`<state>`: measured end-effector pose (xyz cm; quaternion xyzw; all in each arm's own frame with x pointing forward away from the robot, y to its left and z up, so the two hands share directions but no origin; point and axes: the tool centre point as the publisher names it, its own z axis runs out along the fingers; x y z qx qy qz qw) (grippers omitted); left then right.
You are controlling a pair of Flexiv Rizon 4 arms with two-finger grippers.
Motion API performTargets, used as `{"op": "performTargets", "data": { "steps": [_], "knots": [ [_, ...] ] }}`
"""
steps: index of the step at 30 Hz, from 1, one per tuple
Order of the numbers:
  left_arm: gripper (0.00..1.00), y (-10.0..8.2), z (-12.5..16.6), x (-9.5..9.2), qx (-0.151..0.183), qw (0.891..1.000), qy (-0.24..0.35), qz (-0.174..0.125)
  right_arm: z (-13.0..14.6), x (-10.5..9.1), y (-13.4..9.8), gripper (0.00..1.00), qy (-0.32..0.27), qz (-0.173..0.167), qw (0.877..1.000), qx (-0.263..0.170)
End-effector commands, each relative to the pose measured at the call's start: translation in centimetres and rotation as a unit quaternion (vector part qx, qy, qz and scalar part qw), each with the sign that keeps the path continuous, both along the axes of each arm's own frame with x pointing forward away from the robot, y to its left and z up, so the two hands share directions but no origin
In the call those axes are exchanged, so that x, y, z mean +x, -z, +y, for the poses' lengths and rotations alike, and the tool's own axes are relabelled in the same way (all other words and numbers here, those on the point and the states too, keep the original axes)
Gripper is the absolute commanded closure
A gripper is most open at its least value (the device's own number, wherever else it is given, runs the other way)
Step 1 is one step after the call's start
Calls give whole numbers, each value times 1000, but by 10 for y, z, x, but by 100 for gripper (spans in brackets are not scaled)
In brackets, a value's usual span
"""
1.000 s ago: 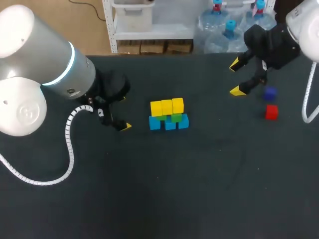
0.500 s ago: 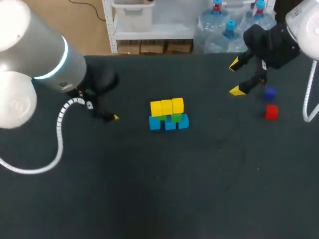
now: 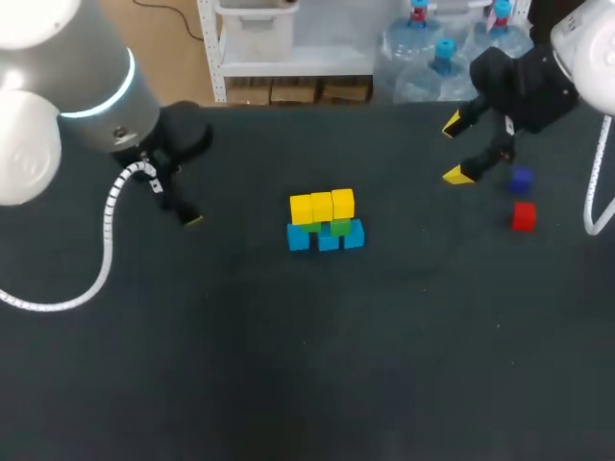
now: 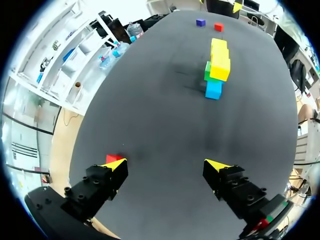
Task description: Place the blue cubes, place green cubes on the blue cubes, place the yellow cubes on the green cubes, then place the red cubes on the yellow cubes, and place purple cube on the red cubes.
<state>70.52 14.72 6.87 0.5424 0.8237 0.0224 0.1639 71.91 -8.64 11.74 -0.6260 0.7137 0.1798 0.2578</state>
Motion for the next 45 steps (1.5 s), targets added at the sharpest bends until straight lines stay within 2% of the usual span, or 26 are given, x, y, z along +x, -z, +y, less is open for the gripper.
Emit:
{"op": "performTargets", "data": {
  "steps": [1,4,5,7,9,10,13,16,23,26,28,37,39,45],
  "knots": [
    [0,1,-1,3,0,1000,1,3,0,1,0,0,-1,0,1000,1],
    [0,1,-1,3,0,1000,1,3,0,1,0,0,-1,0,1000,1],
    [0,2,-1,8,24,1000,9,17,0,1,0,0,-1,0,1000,1],
    [0,-1,7,20,58,998,8,17,0,1,0,0,-1,0,1000,1],
    [0,-4,21,30,67,997,-4,26,0,1,0,0,-1,0,1000,1],
    [0,-6,25,34,86,996,-4,23,0,1,0,0,-1,0,1000,1],
    [0,-8,44,50,103,994,5,16,0,1,0,0,-1,0,1000,1],
    [0,-1,51,61,98,994,26,39,0,1,0,0,-1,0,1000,1],
    [0,32,61,73,25,995,60,76,0,1,0,0,-1,0,1000,1],
    [0,40,68,77,20,994,54,87,0,1,0,0,-1,0,1000,1],
    [0,41,71,78,31,994,50,89,0,1,0,0,-1,0,1000,1],
    [0,34,73,94,44,994,55,87,0,1,0,0,-1,0,1000,1],
    [0,37,72,98,53,992,56,99,0,1,0,0,-1,0,1000,1],
    [0,49,70,103,60,991,56,106,0,1,0,0,-1,0,1000,1]
  ]
}}
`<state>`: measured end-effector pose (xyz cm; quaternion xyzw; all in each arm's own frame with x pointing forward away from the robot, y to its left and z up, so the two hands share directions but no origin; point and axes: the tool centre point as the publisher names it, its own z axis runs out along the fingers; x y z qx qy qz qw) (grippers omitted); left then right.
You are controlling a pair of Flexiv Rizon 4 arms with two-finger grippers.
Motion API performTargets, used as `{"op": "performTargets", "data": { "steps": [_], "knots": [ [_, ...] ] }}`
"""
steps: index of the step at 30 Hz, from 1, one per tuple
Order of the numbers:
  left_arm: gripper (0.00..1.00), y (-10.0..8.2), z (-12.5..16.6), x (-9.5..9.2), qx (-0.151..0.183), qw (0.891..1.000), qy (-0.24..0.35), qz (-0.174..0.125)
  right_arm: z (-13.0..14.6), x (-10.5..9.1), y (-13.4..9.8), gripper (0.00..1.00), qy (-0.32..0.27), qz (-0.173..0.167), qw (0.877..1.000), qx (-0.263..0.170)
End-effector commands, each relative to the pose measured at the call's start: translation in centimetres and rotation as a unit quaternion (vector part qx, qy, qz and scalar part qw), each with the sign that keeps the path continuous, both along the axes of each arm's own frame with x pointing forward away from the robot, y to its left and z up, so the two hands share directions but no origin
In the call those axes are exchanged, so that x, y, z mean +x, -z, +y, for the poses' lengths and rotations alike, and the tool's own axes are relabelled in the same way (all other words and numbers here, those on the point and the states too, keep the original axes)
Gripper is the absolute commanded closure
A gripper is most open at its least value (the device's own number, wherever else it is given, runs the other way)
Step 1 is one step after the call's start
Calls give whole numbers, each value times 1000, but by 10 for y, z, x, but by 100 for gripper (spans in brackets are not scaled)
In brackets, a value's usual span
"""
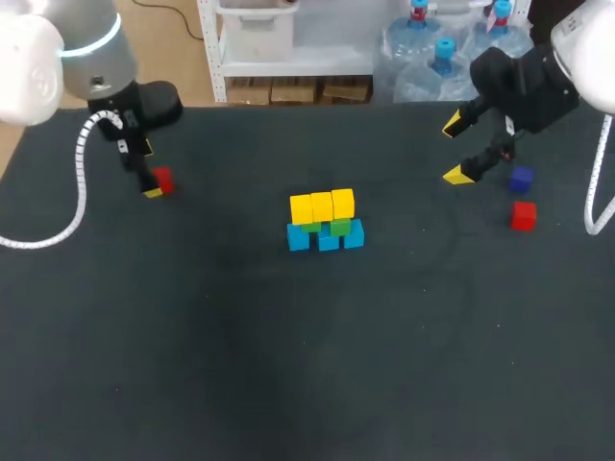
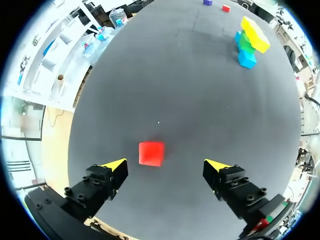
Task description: Place the blue cubes, place green cubes on the blue cubes, place the yellow cubes on the green cubes, then place the red cubes on the yellow cubes, and place purple cube on the red cubes.
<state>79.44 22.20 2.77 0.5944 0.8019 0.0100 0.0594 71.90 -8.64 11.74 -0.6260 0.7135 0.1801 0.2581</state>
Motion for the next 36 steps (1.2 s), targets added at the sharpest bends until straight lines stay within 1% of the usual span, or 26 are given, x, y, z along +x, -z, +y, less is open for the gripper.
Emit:
{"op": "performTargets", "data": {
  "steps": [1,5,8,17,26,32,36],
  "knots": [
    [0,10,-5,14,7,1000,2,17,0,1,0,0,0,0,1000,1],
    [0,13,-4,16,7,1000,-3,19,0,1,0,0,0,0,1000,1],
    [0,15,-3,17,17,1000,-5,21,0,1,0,0,0,0,1000,1],
    [0,24,3,18,16,999,-10,31,0,1,0,0,0,0,1000,1],
    [0,31,0,20,14,999,-8,37,0,1,0,0,0,0,1000,1],
    [0,33,-1,20,12,999,-7,38,0,1,0,0,0,0,1000,1],
    [0,32,-1,20,12,999,-10,34,0,1,0,0,0,0,1000,1]
  ]
}}
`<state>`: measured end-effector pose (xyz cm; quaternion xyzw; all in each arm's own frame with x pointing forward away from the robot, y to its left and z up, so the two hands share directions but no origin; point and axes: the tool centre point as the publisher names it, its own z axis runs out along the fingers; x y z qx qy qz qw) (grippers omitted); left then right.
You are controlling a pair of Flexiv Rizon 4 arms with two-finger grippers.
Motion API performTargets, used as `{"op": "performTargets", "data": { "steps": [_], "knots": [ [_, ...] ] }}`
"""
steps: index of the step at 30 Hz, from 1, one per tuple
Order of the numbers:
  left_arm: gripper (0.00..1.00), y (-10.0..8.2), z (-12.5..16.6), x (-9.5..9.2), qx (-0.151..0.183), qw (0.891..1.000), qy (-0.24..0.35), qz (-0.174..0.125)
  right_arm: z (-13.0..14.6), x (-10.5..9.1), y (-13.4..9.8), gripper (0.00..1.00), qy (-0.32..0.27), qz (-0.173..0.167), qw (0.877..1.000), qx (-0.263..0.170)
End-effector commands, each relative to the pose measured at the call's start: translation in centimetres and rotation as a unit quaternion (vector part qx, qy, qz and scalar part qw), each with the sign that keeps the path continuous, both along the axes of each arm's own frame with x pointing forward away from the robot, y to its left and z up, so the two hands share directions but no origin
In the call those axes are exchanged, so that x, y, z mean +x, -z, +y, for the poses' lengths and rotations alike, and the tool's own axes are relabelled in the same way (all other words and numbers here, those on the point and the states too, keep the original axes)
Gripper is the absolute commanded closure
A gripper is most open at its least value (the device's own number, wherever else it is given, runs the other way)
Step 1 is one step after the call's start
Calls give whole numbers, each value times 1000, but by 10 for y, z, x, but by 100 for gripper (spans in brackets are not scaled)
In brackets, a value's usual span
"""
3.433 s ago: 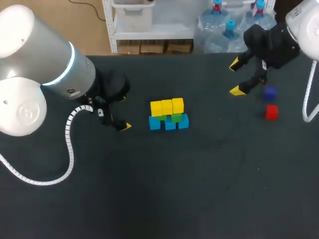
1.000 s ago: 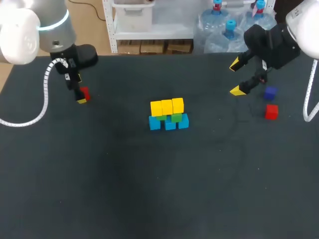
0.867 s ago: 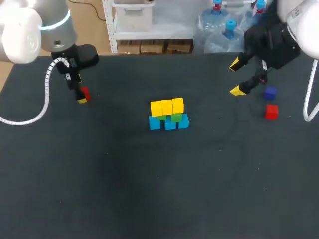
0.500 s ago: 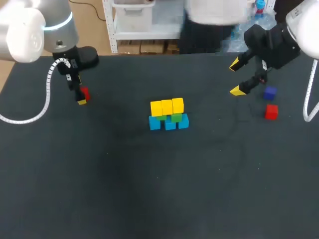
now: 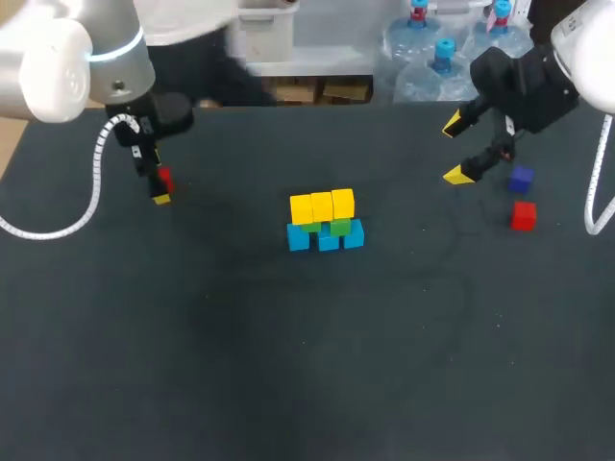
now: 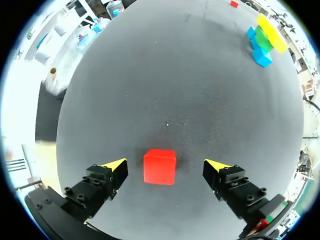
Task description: Place the blue cubes, place green cubes on the blue cubes, place the yellow cubes on the green cubes, then place the red cubes on the yellow cubes, and place purple cube on the red cubes.
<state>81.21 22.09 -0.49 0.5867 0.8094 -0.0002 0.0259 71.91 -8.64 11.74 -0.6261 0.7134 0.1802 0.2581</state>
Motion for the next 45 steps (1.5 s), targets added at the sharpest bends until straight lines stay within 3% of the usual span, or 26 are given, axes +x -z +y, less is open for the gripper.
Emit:
{"op": "performTargets", "data": {
  "steps": [1,2,4,5,6,16,17,18,19,20,23,25,26,28,29,42,43,44,45],
  "knots": [
    [0,-1,1,2,3,1000,0,-1,0,1,0,0,0,0,1000,1],
    [11,-1,2,1,4,1000,0,-1,0,1,0,0,0,0,1000,1],
    [51,0,4,0,10,1000,-3,0,0,1,0,0,0,0,1000,1],
    [85,0,4,-1,11,1000,-3,0,0,1,0,0,0,0,1000,1],
    [100,1,5,-1,18,1000,-5,2,0,1,0,0,0,0,1000,1],
    [100,1,2,-9,11,1000,-5,-7,0,1,0,0,0,0,1000,1],
    [78,0,1,-10,10,1000,-6,-7,0,1,0,0,0,0,1000,1],
    [67,0,1,-11,9,1000,2,-9,0,1,0,0,0,0,1000,1],
    [89,1,1,-12,16,1000,4,-6,0,1,0,0,0,0,1000,1],
    [100,1,1,-12,17,1000,4,-5,0,1,0,0,0,0,1000,1],
    [100,1,1,-12,16,1000,3,-6,0,1,0,0,0,0,1000,1],
    [94,2,0,-12,15,1000,3,-5,0,1,0,0,0,0,1000,1],
    [88,2,0,-12,14,1000,3,-3,0,1,0,0,0,0,1000,1],
    [55,3,-1,-13,14,1000,3,0,0,1,0,0,0,0,1000,1],
    [0,3,-1,-12,15,1000,3,1,0,1,0,0,0,0,1000,1],
    [0,3,-4,-8,21,1000,4,1,0,1,0,0,0,0,1000,1],
    [15,3,-4,-7,22,1000,3,0,0,1,0,0,0,0,1000,1],
    [40,3,-4,-7,22,1000,2,0,0,1,0,0,0,0,1000,1],
    [56,3,-4,-7,22,1000,2,-1,0,1,0,0,0,0,1000,1]
  ]
}}
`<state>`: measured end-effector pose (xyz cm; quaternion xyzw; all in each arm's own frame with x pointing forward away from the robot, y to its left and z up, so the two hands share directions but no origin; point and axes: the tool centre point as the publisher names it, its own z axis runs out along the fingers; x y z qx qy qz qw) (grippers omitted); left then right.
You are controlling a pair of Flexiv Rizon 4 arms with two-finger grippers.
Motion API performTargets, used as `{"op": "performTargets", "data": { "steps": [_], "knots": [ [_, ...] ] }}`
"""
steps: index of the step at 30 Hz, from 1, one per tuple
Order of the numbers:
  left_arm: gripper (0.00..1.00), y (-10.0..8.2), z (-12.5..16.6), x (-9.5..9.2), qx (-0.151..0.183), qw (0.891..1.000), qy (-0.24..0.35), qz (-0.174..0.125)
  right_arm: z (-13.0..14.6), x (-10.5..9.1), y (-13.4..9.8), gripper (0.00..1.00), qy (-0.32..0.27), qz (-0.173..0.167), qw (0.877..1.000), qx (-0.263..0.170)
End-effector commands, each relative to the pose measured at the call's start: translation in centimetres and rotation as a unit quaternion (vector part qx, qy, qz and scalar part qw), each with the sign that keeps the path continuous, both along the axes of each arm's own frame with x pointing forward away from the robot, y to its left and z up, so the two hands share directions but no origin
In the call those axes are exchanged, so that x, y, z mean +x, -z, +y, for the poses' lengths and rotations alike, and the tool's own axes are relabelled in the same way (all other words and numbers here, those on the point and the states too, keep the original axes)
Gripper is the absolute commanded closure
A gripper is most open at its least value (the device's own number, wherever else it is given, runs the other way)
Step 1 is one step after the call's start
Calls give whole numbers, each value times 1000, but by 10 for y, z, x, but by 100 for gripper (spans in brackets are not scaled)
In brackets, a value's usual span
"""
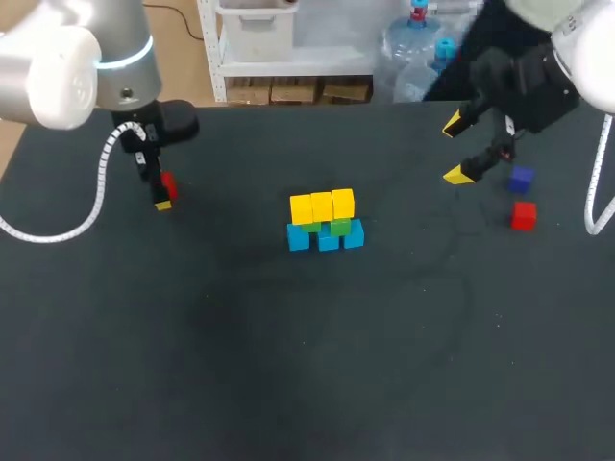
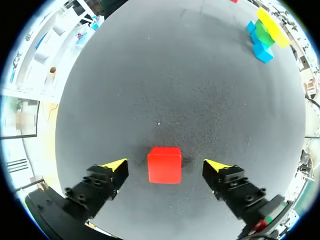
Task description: Place the blue cubes, place green cubes on the blue cubes, place the yellow cubes on the green cubes, then place the red cubes on the yellow cubes, and place purple cube on the red cubes.
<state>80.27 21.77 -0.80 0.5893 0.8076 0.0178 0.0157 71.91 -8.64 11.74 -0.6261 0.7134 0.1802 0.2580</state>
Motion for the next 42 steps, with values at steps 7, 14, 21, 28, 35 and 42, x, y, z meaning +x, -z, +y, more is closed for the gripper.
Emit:
{"op": "performTargets", "data": {
  "steps": [7,14,21,28,35,42],
  "knots": [
    [100,1,0,2,2,1000,-3,-3,0,1,0,0,0,0,1000,1],
    [100,-4,-1,-4,1,1000,-11,-22,0,1,0,0,0,0,1000,1],
    [100,-40,-31,-26,38,997,-16,-68,0,1,0,0,0,0,1000,1],
    [100,-80,-88,-64,63,991,11,-118,0,1,0,0,0,0,1000,1],
    [100,-94,-122,-91,83,989,20,-118,0,1,0,0,0,0,1000,1],
    [100,-109,-149,-104,62,987,29,-143,0,1,0,0,0,0,1000,1]
  ]
}}
